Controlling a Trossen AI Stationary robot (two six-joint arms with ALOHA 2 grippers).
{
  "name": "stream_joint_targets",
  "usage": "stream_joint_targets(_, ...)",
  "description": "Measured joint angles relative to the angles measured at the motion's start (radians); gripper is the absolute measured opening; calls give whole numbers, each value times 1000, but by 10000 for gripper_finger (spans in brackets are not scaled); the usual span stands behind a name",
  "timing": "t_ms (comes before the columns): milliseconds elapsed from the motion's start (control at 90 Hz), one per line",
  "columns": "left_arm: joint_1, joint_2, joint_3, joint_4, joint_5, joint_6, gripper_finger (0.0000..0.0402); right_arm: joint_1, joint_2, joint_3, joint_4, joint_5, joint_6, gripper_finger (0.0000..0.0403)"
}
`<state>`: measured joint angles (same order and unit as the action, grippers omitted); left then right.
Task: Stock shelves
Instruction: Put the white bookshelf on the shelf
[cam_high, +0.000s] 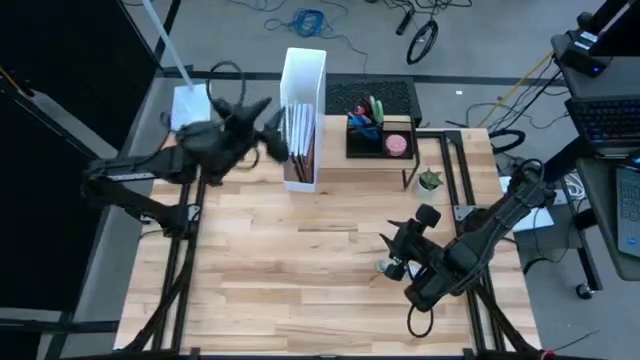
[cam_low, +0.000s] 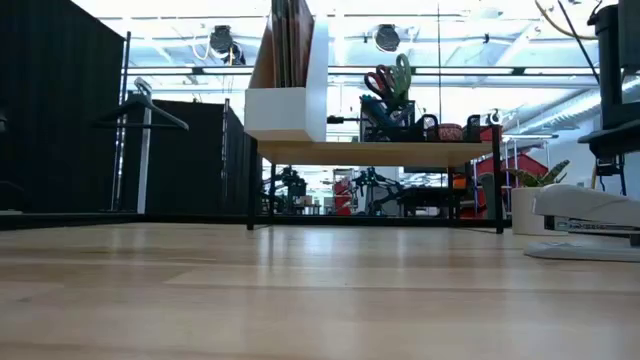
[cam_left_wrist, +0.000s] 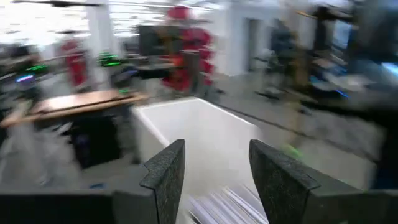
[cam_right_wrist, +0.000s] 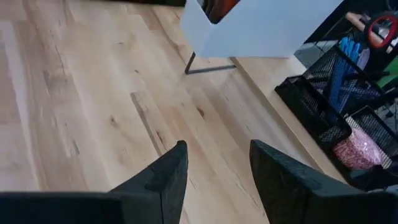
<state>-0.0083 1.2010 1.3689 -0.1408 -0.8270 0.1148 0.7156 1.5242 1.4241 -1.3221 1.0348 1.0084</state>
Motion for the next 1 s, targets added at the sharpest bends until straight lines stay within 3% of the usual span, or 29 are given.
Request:
stream_joint_targets(111,-126,-29,0,-195,12,-52,164,7,0,-43,118,20,-26,155)
stream_joint_targets(233,-237,-41,0,-426,14,-217,164,-11,0,-145,355,6,-130,155)
stream_joint_targets(378,-343,-41,-26,-618,12,-378,164,-77,0,-279,768,-127,-343,155)
stream_joint_targets(600,-450,-40,-149,-640,39,-400,164,-245,1,-460,1429,-416,-700,155)
stream_joint_targets(756,-477,-40,-217,-640,47,-433,164,-405,19,-490,1552,-578,-795,155)
stream_joint_targets(1000,-478,-87,-302,-655,19,-530,164,-564,150,-491,1774,-724,-940,129)
